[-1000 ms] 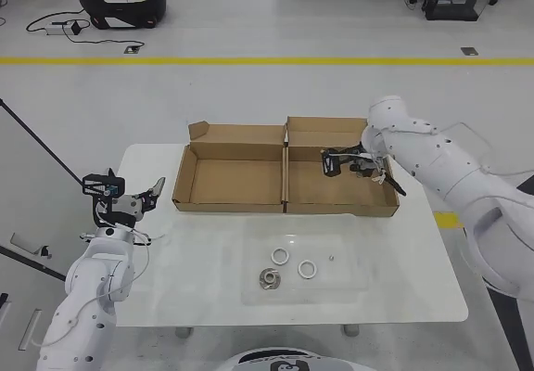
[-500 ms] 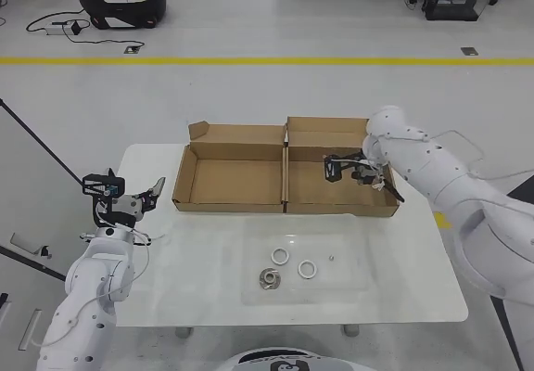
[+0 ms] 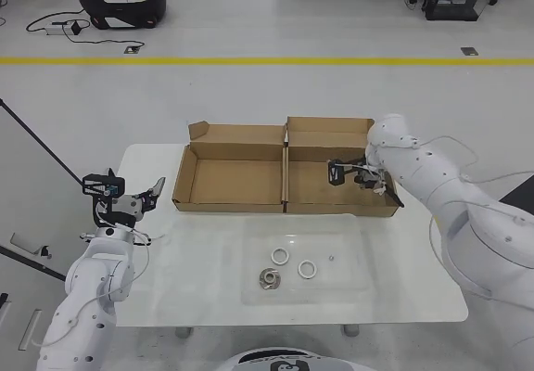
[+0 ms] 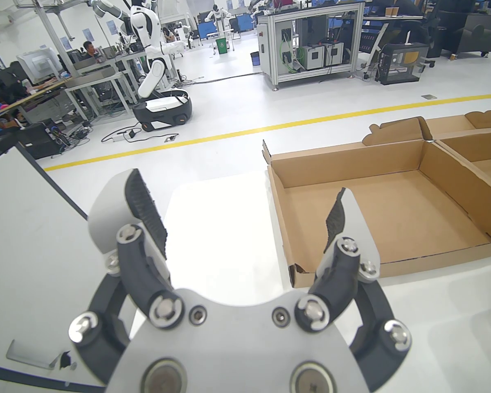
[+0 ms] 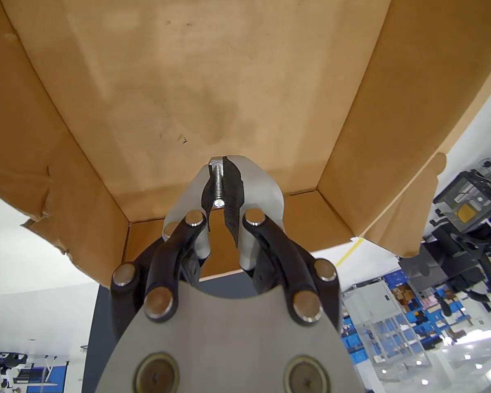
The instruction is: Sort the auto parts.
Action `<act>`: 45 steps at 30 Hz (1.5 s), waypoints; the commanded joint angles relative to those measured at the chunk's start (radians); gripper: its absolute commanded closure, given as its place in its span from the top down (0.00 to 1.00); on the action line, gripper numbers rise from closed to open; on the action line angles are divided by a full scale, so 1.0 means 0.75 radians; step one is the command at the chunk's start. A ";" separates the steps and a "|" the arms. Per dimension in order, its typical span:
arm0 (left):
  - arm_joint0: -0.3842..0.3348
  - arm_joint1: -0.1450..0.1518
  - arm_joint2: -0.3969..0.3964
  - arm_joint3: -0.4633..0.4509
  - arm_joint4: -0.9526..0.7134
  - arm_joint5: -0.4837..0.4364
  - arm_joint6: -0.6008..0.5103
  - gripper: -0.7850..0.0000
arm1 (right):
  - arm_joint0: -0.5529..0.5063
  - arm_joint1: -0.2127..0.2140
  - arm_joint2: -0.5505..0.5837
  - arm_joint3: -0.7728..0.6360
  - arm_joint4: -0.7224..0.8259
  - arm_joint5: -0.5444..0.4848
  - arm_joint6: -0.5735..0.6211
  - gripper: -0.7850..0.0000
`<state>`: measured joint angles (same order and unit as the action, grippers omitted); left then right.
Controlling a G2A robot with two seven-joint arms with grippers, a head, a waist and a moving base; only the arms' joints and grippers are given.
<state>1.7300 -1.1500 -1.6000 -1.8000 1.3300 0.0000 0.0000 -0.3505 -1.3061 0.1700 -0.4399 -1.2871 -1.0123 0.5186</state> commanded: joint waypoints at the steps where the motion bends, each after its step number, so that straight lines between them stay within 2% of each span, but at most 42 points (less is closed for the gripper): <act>1: 0.000 0.000 0.000 0.000 0.000 0.000 0.000 1.00 | -0.002 -0.008 0.000 0.018 -0.020 0.000 -0.023 0.00; 2: 0.000 0.000 0.000 0.000 0.000 0.000 0.000 1.00 | -0.003 -0.013 0.000 0.027 -0.031 0.000 -0.034 0.00; 4: 0.000 0.000 0.000 0.000 0.000 0.000 0.000 1.00 | -0.005 -0.021 0.000 0.044 -0.050 0.000 -0.058 0.09; 12: 0.000 0.000 0.000 0.000 0.000 0.000 0.000 1.00 | -0.018 -0.052 0.000 0.107 -0.119 0.000 -0.128 0.06; 17: 0.000 0.000 0.000 0.000 0.000 0.000 0.000 1.00 | -0.013 -0.067 0.000 0.135 -0.151 0.000 -0.162 0.15; 19: 0.000 0.000 0.000 0.000 0.000 0.000 0.000 1.00 | -0.006 -0.072 0.000 0.142 -0.164 0.000 -0.173 0.36; 20: 0.000 0.000 0.000 0.000 0.000 0.000 0.000 1.00 | -0.004 -0.075 0.000 0.146 -0.172 0.000 -0.178 0.42; 22: 0.000 0.000 0.000 0.000 0.000 0.000 0.000 1.00 | 0.004 -0.079 0.000 0.152 -0.184 0.000 -0.191 0.85; 23: 0.000 0.000 0.000 0.000 0.000 0.000 0.000 1.00 | 0.008 -0.080 0.000 0.156 -0.191 0.000 -0.196 1.00; 36: 0.000 0.000 0.000 0.000 0.000 0.000 0.000 1.00 | 0.068 -0.095 0.000 0.136 -0.267 0.000 -0.273 1.00; 45: 0.000 0.000 0.000 0.000 0.000 0.000 0.000 1.00 | 0.099 -0.068 0.000 0.050 -0.345 0.000 -0.455 1.00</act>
<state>1.7300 -1.1500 -1.6000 -1.8000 1.3300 0.0000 0.0000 -0.2794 -1.3618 0.1700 -0.3883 -1.5303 -1.0123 0.2030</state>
